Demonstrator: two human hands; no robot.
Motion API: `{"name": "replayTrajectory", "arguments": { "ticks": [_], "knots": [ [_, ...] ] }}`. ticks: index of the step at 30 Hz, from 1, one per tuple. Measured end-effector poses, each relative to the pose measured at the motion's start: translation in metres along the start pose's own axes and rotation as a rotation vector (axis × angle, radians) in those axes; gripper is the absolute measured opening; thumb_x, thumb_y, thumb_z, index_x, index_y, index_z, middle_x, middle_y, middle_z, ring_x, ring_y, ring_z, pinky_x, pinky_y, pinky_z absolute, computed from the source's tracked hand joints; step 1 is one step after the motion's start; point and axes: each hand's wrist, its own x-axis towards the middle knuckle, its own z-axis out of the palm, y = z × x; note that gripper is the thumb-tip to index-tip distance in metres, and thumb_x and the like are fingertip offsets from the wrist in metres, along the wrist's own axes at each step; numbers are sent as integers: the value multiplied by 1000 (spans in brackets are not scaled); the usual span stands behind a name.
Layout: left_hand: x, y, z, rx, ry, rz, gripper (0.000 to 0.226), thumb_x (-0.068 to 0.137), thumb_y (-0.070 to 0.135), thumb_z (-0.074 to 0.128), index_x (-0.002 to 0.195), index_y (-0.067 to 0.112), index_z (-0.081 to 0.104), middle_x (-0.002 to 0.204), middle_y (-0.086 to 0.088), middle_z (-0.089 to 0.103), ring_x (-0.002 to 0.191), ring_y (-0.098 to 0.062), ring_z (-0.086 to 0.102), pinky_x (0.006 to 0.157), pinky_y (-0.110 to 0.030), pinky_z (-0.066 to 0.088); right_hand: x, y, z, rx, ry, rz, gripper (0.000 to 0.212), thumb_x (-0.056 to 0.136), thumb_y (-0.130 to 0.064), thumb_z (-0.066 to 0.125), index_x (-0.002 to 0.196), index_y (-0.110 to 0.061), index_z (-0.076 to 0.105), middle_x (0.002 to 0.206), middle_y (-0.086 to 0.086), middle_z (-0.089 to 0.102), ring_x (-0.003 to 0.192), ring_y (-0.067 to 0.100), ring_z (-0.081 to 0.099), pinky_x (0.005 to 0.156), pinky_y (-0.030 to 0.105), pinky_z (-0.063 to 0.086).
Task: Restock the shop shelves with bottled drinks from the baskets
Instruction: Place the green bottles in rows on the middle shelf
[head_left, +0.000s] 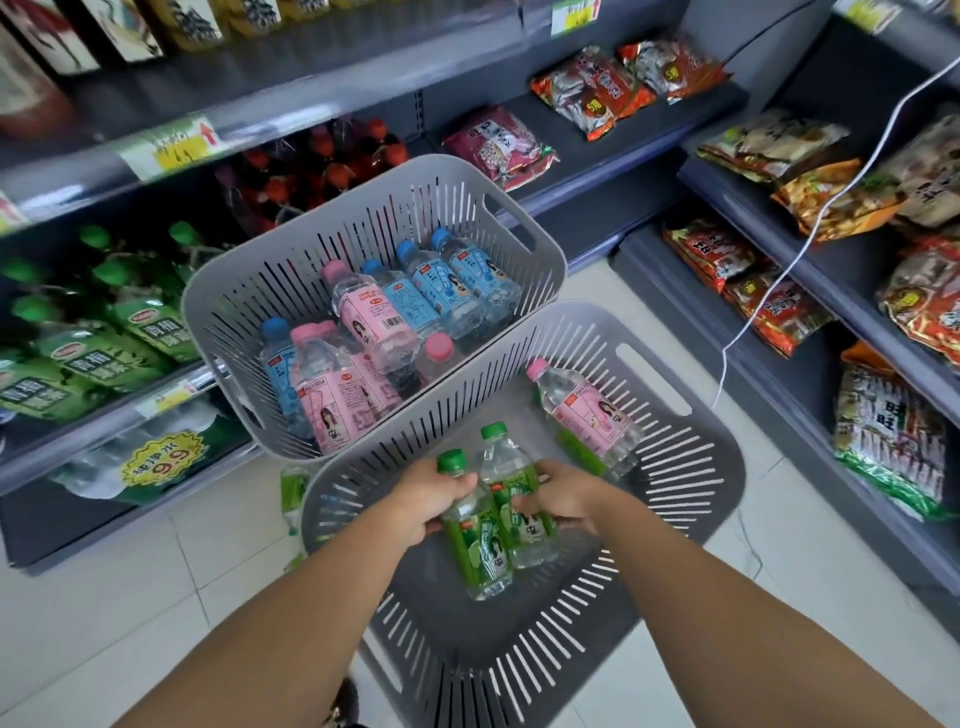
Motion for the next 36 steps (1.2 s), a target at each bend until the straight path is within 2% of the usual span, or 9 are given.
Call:
{"name": "replayTrajectory", "arguments": {
  "ticks": [3, 9, 16, 19, 23, 27, 31, 33, 36],
  "knots": [
    [-22, 13, -6, -9, 14, 62, 8, 86, 21, 67, 93, 19, 63, 89, -1, 68, 79, -16, 61, 65, -28, 44, -23, -4, -12, 106, -51, -44, 93, 77, -22, 76, 151, -23, 19, 150, 12, 35, 122, 25, 49, 106, 39, 38],
    [-78, 34, -20, -25, 30, 181, 12, 86, 30, 68, 95, 22, 64, 100, -1, 67, 91, -19, 57, 72, -30, 42, -77, -25, -9, 121, 21, -185, 113, 56, -61, 76, 149, -22, 26, 155, 6, 29, 137, 26, 33, 110, 46, 26],
    [-159, 35, -76, -119, 56, 390, 17, 84, 25, 70, 99, 30, 64, 109, -1, 67, 93, -17, 58, 76, -31, 45, -157, -71, 24, 195, 62, -401, 99, 56, -46, 80, 142, -28, 36, 141, 4, 45, 101, 18, 51, 83, 35, 47],
    [-195, 28, -107, -191, 87, 463, 38, 81, 24, 74, 117, 25, 61, 114, -1, 66, 102, -20, 61, 89, -39, 49, -186, -96, 48, 211, 74, -467, 95, 54, -40, 84, 139, -29, 42, 133, 6, 55, 113, 29, 54, 90, 43, 47],
    [-238, 11, -154, -237, 188, 550, 24, 80, 25, 75, 100, 19, 62, 101, -1, 67, 78, -13, 61, 56, -24, 43, -221, -128, 91, 221, 113, -583, 78, 61, -27, 87, 130, -24, 50, 116, -5, 62, 110, 21, 58, 92, 47, 49],
    [-278, -5, -201, -285, 309, 612, 18, 80, 26, 75, 88, 25, 60, 93, 6, 66, 79, -12, 62, 62, -26, 44, -251, -165, 134, 176, 112, -687, 62, 58, -28, 89, 111, -27, 57, 113, -4, 64, 106, 20, 60, 88, 45, 51],
    [-309, -15, -246, -338, 406, 658, 34, 81, 27, 75, 110, 19, 59, 108, 3, 62, 80, -10, 60, 66, -26, 46, -274, -210, 168, 59, 131, -815, 84, 47, -36, 88, 122, -13, 56, 117, -1, 64, 107, 19, 61, 96, 39, 48],
    [-322, -18, -268, -365, 474, 666, 51, 80, 30, 76, 124, 15, 56, 118, 0, 60, 95, -19, 60, 74, -31, 46, -281, -234, 183, -1, 121, -888, 69, 55, -34, 89, 114, -20, 55, 110, -7, 64, 96, 9, 61, 79, 24, 50],
    [-339, -23, -299, -402, 547, 690, 28, 80, 29, 76, 102, 20, 61, 101, 9, 64, 88, -15, 60, 78, -34, 44, -289, -269, 205, -21, 85, -980, 64, 62, -29, 89, 115, -25, 53, 105, -5, 64, 90, 8, 62, 64, 19, 46]
  ]
}}
